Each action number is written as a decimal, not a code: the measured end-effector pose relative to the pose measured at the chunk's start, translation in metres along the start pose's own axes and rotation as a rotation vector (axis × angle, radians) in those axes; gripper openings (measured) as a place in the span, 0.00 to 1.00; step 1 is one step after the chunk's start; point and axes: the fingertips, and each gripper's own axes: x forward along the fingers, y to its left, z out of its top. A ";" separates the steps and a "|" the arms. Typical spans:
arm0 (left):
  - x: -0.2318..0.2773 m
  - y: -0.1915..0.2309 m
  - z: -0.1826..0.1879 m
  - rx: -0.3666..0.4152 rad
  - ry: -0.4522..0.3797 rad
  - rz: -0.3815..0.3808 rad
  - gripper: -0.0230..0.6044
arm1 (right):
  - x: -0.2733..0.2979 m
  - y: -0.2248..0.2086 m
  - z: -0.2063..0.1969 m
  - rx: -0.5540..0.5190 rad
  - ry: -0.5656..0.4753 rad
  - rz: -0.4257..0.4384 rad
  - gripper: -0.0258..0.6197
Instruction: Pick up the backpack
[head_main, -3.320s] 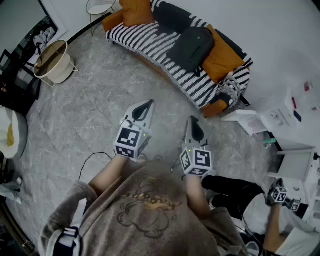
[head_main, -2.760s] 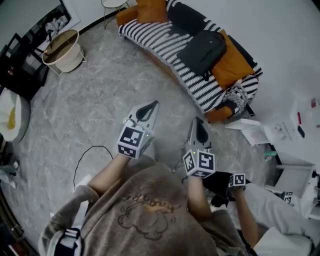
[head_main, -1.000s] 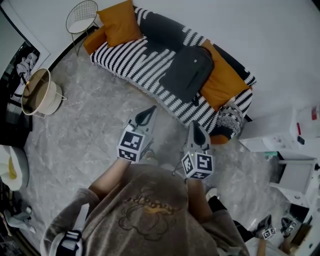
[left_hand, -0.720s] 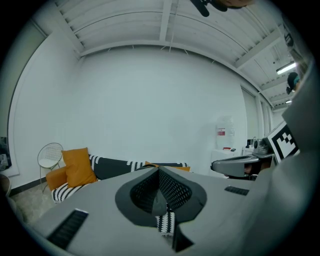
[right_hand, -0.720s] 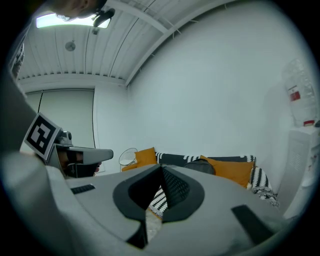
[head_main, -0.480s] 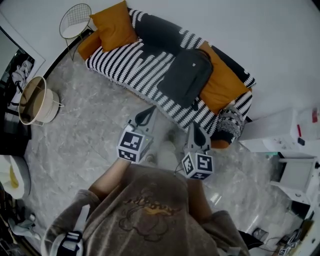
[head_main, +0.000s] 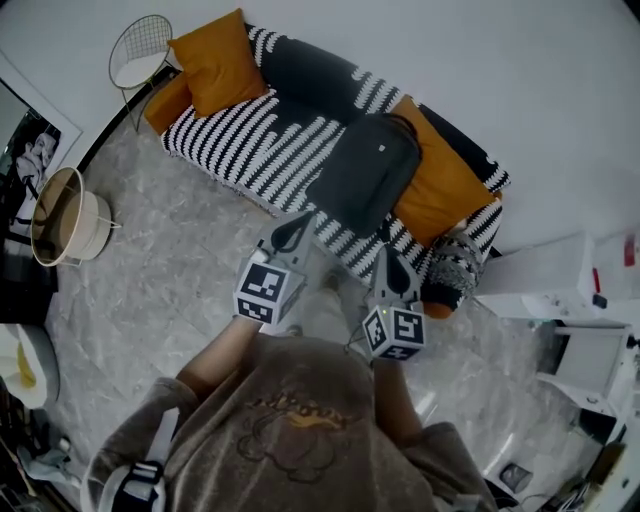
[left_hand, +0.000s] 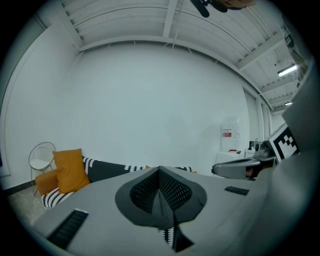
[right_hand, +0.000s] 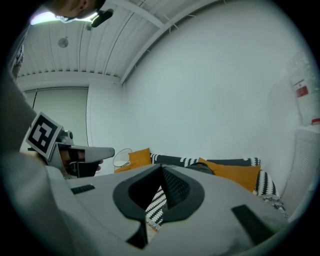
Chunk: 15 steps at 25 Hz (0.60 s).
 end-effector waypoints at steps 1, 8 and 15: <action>0.009 0.003 0.003 -0.002 -0.002 -0.002 0.04 | 0.008 -0.005 0.003 -0.001 0.001 -0.001 0.04; 0.072 0.020 0.024 -0.002 -0.009 -0.014 0.04 | 0.059 -0.040 0.027 -0.004 0.003 -0.007 0.04; 0.131 0.027 0.043 -0.003 0.006 -0.027 0.04 | 0.106 -0.069 0.051 -0.011 -0.002 0.012 0.04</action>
